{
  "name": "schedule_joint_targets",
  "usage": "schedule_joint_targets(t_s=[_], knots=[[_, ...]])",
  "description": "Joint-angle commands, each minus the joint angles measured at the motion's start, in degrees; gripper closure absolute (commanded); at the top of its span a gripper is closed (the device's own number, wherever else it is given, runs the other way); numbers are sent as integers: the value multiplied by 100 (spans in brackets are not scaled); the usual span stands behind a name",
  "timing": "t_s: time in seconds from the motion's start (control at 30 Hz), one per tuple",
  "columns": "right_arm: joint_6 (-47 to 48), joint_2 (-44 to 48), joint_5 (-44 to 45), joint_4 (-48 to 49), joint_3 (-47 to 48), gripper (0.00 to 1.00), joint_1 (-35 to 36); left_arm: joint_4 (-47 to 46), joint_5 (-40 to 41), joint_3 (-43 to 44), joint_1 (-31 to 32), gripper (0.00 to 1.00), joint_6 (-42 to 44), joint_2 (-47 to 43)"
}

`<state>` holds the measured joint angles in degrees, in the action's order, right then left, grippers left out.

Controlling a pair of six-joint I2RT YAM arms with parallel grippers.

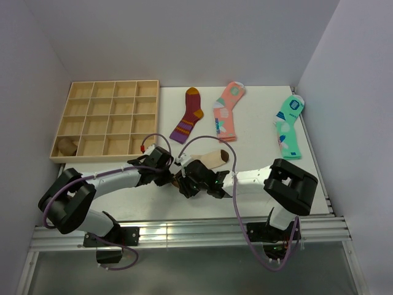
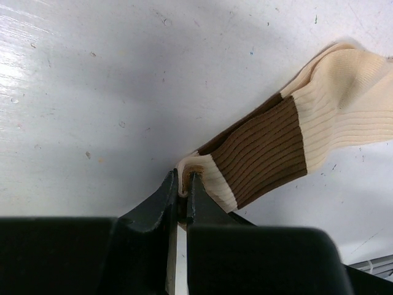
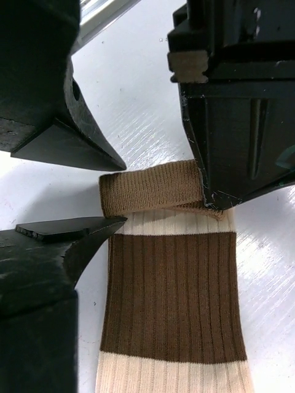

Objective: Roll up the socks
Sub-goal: Roll the sock at the center of the board.

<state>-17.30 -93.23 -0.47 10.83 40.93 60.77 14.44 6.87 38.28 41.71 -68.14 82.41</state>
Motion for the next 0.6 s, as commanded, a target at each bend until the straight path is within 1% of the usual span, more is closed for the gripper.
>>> schedule_joint_targets(t_s=[0.0, 0.27, 0.4, 0.57], knots=[[-19, 24, 38, -11, 135, 57, 31, 33, -2, 188, 30, 100, 117, 82], [51, 858, 495, -230, 144, 53, 31, 42, -2, 136, 30, 100, 125, 47], [104, 991, 460, -222, 187, 53, 40, 68, 7, 136, 30, 100, 134, 38], [165, 789, 214, -187, 310, 54, 84, 50, -2, 136, 30, 100, 125, 56]])
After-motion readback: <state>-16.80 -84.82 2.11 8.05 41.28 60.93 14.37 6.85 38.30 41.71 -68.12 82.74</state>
